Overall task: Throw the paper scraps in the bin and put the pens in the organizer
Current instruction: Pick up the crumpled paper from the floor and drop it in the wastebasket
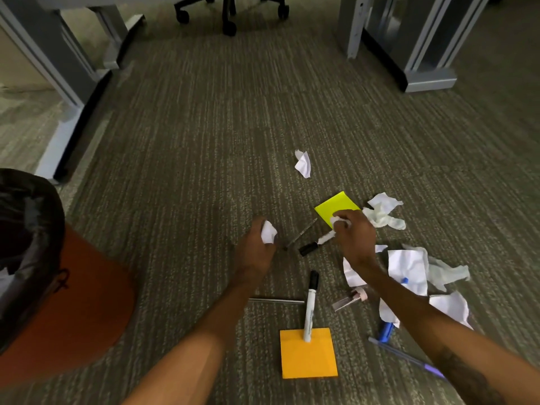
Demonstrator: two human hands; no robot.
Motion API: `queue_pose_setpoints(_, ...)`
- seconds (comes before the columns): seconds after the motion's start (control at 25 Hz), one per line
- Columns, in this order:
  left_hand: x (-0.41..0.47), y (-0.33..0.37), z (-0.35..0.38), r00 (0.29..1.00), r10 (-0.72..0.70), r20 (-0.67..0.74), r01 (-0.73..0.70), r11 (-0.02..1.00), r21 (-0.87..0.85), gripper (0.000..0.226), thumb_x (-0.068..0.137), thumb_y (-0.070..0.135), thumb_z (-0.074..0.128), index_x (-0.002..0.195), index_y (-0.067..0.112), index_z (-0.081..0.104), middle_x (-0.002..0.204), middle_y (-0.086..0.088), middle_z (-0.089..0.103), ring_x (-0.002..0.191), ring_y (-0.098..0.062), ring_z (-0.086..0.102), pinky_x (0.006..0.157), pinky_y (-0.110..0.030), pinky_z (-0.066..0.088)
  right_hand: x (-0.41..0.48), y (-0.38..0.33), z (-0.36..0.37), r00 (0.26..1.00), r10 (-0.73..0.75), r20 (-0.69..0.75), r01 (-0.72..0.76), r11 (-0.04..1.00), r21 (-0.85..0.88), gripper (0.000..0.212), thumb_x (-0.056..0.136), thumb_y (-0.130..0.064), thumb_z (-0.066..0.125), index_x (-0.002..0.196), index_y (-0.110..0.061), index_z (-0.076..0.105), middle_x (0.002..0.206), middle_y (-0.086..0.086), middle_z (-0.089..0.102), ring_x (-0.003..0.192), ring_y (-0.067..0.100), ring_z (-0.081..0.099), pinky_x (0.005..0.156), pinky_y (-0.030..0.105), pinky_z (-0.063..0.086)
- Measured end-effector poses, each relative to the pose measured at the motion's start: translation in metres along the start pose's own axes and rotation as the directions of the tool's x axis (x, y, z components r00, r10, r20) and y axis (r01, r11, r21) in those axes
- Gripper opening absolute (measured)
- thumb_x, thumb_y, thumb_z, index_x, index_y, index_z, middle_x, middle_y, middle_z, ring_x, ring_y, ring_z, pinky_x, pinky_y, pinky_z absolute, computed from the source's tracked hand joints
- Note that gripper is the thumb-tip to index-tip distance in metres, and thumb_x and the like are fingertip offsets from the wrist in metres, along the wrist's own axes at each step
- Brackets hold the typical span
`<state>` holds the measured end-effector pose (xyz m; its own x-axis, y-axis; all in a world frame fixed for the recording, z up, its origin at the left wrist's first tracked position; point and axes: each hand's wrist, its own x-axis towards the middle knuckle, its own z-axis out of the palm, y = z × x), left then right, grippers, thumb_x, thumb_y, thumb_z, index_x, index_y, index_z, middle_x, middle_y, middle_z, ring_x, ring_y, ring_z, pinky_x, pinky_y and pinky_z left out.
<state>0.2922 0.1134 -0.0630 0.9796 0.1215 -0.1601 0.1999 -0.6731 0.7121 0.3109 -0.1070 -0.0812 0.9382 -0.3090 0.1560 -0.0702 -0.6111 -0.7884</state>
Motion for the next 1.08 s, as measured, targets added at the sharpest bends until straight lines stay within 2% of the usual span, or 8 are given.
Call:
queue_pose_setpoints(0.08, 0.0, -0.002, -0.004, 1.0, -0.014, -0.01, 0.014, 1.0, 0.005, 0.048, 0.093, 0.009, 0.057, 0.14, 0.013, 0.053, 0.139, -0.014, 0.058, 0.126, -0.031, 0.055, 0.103, -0.031, 0.04, -0.001, 0.006, -0.013, 0.996, 0.082, -0.035, -0.081, 0.997, 0.013, 0.014, 0.085, -0.003, 0.058, 0.091, -0.012, 0.068, 0.086, 0.008, 0.07, 0.075, 0.024, 0.062, 0.069, 0.028, 0.039)
queue_pose_setpoints(0.2, 0.006, 0.002, -0.001, 0.996, -0.052, -0.072, 0.049, 0.998, -0.038, 0.037, 0.095, 0.007, 0.049, 0.129, 0.01, 0.064, 0.131, -0.016, 0.064, 0.12, -0.031, 0.059, 0.097, -0.035, 0.044, -0.004, 0.019, -0.031, 0.992, 0.102, -0.069, -0.103, 0.995, 0.0, 0.029, 0.087, 0.002, 0.046, 0.086, -0.017, 0.069, 0.076, 0.004, 0.069, 0.059, 0.016, 0.054, 0.063, 0.029, 0.039)
queue_pose_setpoints(0.36, 0.02, 0.014, 0.006, 0.994, -0.098, -0.047, 0.095, 0.994, -0.057, 0.027, 0.093, 0.028, 0.051, 0.103, 0.009, 0.067, 0.105, -0.018, 0.068, 0.099, -0.037, 0.063, 0.083, -0.039, 0.049, 0.001, 0.032, -0.048, 0.988, 0.123, -0.088, -0.13, 0.988, -0.079, 0.019, 0.089, -0.01, 0.053, 0.093, -0.01, 0.072, 0.097, 0.016, 0.068, 0.091, 0.03, 0.06, 0.08, 0.038, 0.047)
queue_pose_setpoints(0.44, 0.028, 0.024, 0.01, 0.99, -0.133, -0.051, 0.131, 0.991, -0.037, 0.038, 0.09, 0.044, 0.053, 0.101, 0.011, 0.067, 0.103, -0.016, 0.067, 0.096, -0.035, 0.063, 0.084, -0.04, 0.051, 0.001, 0.036, -0.051, 0.997, 0.067, -0.04, -0.073, 0.982, -0.172, 0.018, 0.087, -0.013, 0.061, 0.103, -0.01, 0.069, 0.104, 0.016, 0.062, 0.098, 0.032, 0.056, 0.084, 0.037, 0.043)
queue_pose_setpoints(0.56, 0.042, 0.04, 0.016, 0.981, -0.13, -0.146, 0.145, 0.985, 0.097, 0.05, 0.084, 0.059, 0.053, 0.098, 0.016, 0.074, 0.101, -0.012, 0.071, 0.094, -0.034, 0.066, 0.077, -0.036, 0.049, 0.004, 0.041, -0.053, 0.999, -0.03, 0.029, 0.037, 0.958, -0.284, 0.028, 0.085, -0.014, 0.066, 0.113, -0.013, 0.065, 0.109, 0.015, 0.057, 0.101, 0.033, 0.053, 0.085, 0.042, 0.046)
queue_pose_setpoints(0.72, 0.072, 0.055, 0.021, 0.99, -0.073, -0.125, 0.086, 0.991, 0.103, 0.035, 0.083, 0.045, 0.062, 0.106, 0.021, 0.069, 0.107, -0.01, 0.073, 0.098, -0.033, 0.067, 0.082, -0.04, 0.054, 0.018, 0.045, -0.051, 0.975, -0.168, 0.147, 0.219, 0.84, -0.496, 0.032, 0.083, -0.015, 0.069, 0.115, -0.015, 0.069, 0.098, 0.014, 0.055, 0.091, 0.034, 0.054, 0.074, 0.044, 0.048)
queue_pose_setpoints(0.84, 0.095, 0.07, 0.029, 0.989, -0.043, -0.14, 0.053, 0.997, 0.064, 0.041, 0.084, 0.032, 0.069, 0.124, 0.026, 0.062, 0.117, -0.008, 0.071, 0.107, -0.032, 0.065, 0.085, -0.04, 0.052, 0.027, 0.048, -0.051, 0.953, -0.205, 0.221, 0.298, 0.757, -0.582, 0.033, 0.079, -0.018, 0.072, 0.112, -0.018, 0.071, 0.097, 0.013, 0.055, 0.086, 0.033, 0.053, 0.072, 0.044, 0.048)
queue_pose_setpoints(1.08, 0.141, 0.097, 0.06, 0.974, -0.164, -0.156, 0.171, 0.984, 0.038, 0.054, 0.082, 0.053, 0.068, 0.125, 0.021, 0.063, 0.126, -0.01, 0.066, 0.116, -0.031, 0.062, 0.087, -0.039, 0.051, 0.031, 0.057, -0.05, 0.915, -0.282, 0.288, 0.403, 0.669, -0.625, 0.023, 0.078, -0.022, 0.077, 0.1, -0.016, 0.075, 0.093, 0.012, 0.061, 0.081, 0.032, 0.06, 0.065, 0.042, 0.05)
